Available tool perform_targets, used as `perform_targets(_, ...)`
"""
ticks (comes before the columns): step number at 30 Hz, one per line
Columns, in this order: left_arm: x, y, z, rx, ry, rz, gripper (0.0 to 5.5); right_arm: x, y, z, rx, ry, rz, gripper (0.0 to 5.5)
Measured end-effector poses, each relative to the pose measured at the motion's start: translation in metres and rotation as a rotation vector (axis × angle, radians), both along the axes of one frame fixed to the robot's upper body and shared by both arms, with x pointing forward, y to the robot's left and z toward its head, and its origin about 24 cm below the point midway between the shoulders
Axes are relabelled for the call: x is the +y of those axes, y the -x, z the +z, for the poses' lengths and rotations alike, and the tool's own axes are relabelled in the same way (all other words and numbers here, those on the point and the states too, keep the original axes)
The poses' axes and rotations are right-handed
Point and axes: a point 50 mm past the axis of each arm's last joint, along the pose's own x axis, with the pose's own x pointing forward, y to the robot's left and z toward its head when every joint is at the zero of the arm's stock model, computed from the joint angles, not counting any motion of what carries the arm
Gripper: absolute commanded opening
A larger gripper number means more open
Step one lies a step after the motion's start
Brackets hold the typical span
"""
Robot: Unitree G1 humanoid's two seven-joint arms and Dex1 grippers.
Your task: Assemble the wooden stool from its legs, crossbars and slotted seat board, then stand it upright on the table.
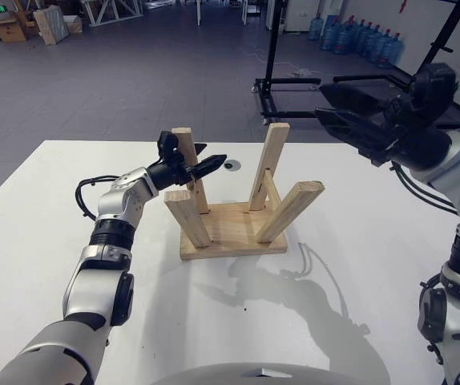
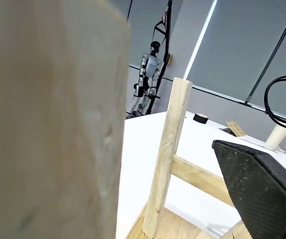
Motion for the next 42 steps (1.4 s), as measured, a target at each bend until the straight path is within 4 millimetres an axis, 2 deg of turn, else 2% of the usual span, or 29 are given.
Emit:
perform_targets(2,0.007,0.001,0.006,-0.032,-0.037,-0.007,5.4,-0.005,-0.002,-0.004,0.019,-0.026,-0.006,4.26)
perform_targets(5,0.045,0.009,0.048,-0.186,-0.125,0.053,5.4,-0.029,-0.008,0.0,0.042,-0.156,-0.072,4.26)
perform_targets(8,0.071,0.029,0.088,-0.286,-0.098,0.096,5.4,-0.042,-0.014,0.007,0.049,-0.236,-0.12,4.26)
perform_targets(9,0.087,0.046,0.109,-0.34,-0.088,0.103,5.4,-0.045,-0.015,0.005,0.049,-0.224,-0.126,4.26)
perform_targets(10,0.101,0.067,0.122,-0.375,-0.114,0.098,5.4,-0.047,-0.014,0.001,0.043,-0.181,-0.134,4.26)
perform_targets(11,0.113,0.087,0.125,-0.38,-0.167,0.087,5.4,-0.052,-0.012,-0.007,0.048,-0.129,-0.147,4.26)
perform_targets(12,0.12,0.099,0.121,-0.36,-0.209,0.075,5.4,-0.056,-0.01,-0.015,0.065,-0.091,-0.156,4.26)
perform_targets(13,0.131,0.117,0.102,-0.285,-0.269,0.049,5.4,-0.061,-0.005,-0.03,0.094,-0.043,-0.148,4.26)
perform_targets(16,0.153,0.157,0.037,0.014,-0.307,-0.003,5.4,-0.075,0.007,-0.058,0.171,0.032,-0.134,4.26)
perform_targets(18,0.156,0.192,-0.004,0.217,-0.331,-0.042,5.4,-0.085,0.017,-0.084,0.251,0.109,-0.11,4.26)
perform_targets(19,0.146,0.203,-0.02,0.27,-0.328,-0.071,5.4,-0.085,0.023,-0.106,0.329,0.162,-0.082,4.26)
perform_targets(20,0.139,0.204,-0.027,0.277,-0.312,-0.079,5.4,-0.083,0.026,-0.12,0.375,0.175,-0.061,4.26)
perform_targets(21,0.125,0.195,-0.028,0.228,-0.307,-0.078,5.4,-0.073,0.027,-0.132,0.394,0.176,-0.006,4.26)
perform_targets(24,0.111,0.171,-0.014,0.106,-0.321,-0.06,5.4,-0.057,0.022,-0.143,0.392,0.141,0.048,4.26)
perform_targets(26,0.106,0.157,-0.007,0.054,-0.321,-0.03,5.4,-0.046,0.013,-0.14,0.35,0.124,0.055,4.26)
perform_targets(28,0.099,0.151,-0.004,0.031,-0.308,-0.03,5.4,-0.038,0.008,-0.135,0.313,0.109,0.058,4.26)
perform_targets(32,0.071,0.139,0.016,-0.055,-0.213,-0.112,5.4,-0.018,0.004,-0.12,0.222,0.062,0.115,4.26)
perform_targets(36,0.055,0.138,0.025,-0.083,-0.147,-0.152,5.4,-0.01,0.005,-0.12,0.209,0.062,0.144,4.26)
perform_targets(40,0.05,0.136,0.029,-0.093,-0.102,-0.166,5.4,-0.007,0.005,-0.122,0.203,0.064,0.16,4.26)
perform_targets(42,0.047,0.135,0.029,-0.094,-0.083,-0.171,5.15,-0.005,0.005,-0.122,0.195,0.063,0.166,4.29)
